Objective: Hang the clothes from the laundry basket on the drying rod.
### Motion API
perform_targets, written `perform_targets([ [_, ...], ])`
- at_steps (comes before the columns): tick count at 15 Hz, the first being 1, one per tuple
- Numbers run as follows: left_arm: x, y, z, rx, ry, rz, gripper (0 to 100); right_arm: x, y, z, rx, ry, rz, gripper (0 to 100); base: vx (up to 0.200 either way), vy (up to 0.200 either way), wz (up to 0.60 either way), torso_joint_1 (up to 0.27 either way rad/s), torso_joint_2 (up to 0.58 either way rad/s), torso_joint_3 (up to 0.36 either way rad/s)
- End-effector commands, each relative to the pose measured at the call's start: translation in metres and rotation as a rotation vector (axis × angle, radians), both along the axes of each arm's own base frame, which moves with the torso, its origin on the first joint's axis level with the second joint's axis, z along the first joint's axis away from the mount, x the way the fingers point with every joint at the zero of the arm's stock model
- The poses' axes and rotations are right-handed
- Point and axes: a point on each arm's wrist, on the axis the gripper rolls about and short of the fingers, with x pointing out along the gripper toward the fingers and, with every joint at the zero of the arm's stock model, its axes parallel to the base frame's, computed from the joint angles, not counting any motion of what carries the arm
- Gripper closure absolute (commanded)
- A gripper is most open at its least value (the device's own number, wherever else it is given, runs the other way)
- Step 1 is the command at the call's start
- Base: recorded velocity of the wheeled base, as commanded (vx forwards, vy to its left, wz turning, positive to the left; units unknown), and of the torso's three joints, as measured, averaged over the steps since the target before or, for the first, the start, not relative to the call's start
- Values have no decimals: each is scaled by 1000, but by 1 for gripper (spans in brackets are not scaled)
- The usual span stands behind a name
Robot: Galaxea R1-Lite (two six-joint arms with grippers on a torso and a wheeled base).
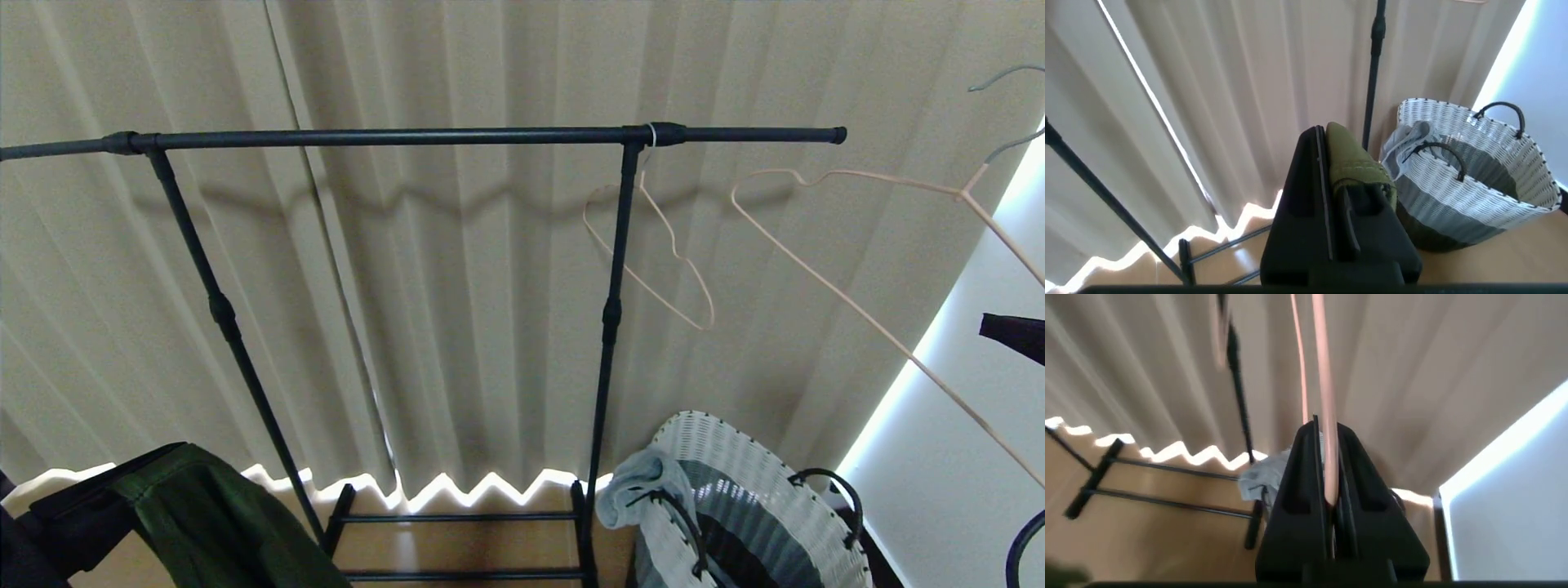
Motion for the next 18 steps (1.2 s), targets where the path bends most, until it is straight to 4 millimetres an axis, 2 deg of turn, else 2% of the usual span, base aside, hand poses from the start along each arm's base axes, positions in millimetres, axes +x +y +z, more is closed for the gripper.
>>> perform_targets([
  [1, 0, 0, 0, 1, 3, 2, 100, -6, 3, 1, 1, -16, 26, 100, 0, 200, 0, 2, 2, 2],
  [8, 1, 0, -1, 2, 6, 0, 100, -5, 4, -5, 2, 0, 38, 100, 0, 200, 0, 4, 0, 4],
  [12, 5, -2, -6, 29, 38, -2, 100, 0, 12, -8, 5, 25, 106, 100, 0, 200, 0, 1, 8, 7],
  [15, 4, -2, -11, 62, 38, -13, 100, 1, 23, -18, 1, 73, 185, 100, 0, 0, 0, 0, 0, 0],
  [18, 0, -3, -23, 182, 28, -59, 100, 2, 39, -31, 7, 132, 284, 100, 0, 0, 0, 0, 0, 0],
])
